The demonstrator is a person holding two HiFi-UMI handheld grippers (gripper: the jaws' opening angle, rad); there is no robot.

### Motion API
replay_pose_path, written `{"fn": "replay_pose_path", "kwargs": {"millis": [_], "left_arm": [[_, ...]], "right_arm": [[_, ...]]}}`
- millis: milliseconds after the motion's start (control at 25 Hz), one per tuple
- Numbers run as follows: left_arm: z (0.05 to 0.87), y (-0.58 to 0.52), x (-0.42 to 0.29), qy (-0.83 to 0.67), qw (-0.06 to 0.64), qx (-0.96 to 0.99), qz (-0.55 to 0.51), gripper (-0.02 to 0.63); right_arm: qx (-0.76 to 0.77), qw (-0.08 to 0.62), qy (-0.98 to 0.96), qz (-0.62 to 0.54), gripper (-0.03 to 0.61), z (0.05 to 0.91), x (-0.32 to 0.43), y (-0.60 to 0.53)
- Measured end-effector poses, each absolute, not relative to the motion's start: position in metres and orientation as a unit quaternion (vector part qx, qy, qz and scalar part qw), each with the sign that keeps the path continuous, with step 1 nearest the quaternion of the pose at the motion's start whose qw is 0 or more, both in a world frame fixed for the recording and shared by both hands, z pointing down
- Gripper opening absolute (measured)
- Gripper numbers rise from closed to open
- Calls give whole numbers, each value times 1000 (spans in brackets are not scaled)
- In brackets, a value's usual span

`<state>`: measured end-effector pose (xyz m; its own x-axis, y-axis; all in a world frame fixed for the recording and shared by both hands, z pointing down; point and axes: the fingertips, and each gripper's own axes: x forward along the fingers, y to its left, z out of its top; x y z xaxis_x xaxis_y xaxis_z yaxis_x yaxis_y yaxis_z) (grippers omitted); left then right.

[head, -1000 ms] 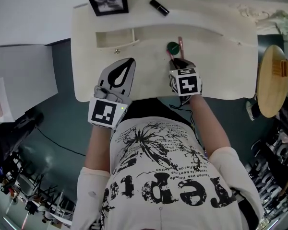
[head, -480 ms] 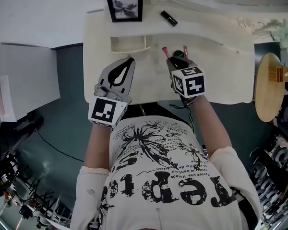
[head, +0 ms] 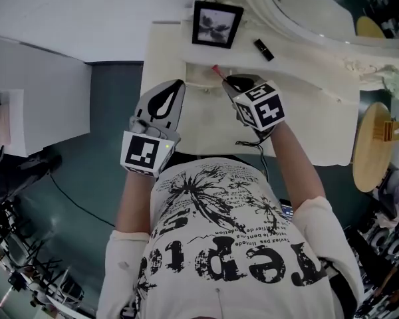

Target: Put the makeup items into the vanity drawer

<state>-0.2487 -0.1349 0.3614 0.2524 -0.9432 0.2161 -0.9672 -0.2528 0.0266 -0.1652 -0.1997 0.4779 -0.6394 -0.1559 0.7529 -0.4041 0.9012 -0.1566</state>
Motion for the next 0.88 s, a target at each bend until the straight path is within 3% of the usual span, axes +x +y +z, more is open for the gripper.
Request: {"fn": "replay_pose_path", "kwargs": {"millis": [560,680,880], "left_arm": [[382,-119,-299,-649,104,750,80,12],[384,-120,-301,-647,105,751,77,12],[381,-133,-289,-624,100,772,71,12]], "right_arm": [[84,446,-886,93,63,512,-232,-198],[89,428,-894,97,231,508,-234,-196],[139,400,-900,103,289,494,-217,-205]]}}
